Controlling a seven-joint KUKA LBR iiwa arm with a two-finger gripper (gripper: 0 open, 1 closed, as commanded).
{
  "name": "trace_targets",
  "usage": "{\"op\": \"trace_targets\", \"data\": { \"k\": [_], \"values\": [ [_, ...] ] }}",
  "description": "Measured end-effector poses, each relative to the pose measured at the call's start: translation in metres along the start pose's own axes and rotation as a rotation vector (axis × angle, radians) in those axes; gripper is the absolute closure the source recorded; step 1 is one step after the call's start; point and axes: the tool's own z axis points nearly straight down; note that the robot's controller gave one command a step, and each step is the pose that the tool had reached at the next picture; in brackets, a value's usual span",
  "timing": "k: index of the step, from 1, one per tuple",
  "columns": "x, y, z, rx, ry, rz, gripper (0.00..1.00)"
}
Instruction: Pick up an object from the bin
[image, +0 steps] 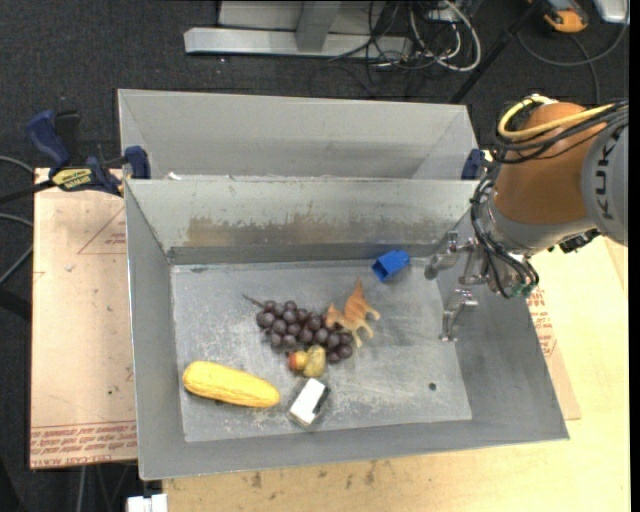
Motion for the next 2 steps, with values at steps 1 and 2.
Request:
{"op": "trace_targets", "data": {
  "k": [1,2],
  "values": [
    [-0.01,0.057,0.043,0.001,-0.003,-0.025,0.0],
    [-0.01,0.098,0.062,-0.003,0.001,0.01,0.0]
  ]
}}
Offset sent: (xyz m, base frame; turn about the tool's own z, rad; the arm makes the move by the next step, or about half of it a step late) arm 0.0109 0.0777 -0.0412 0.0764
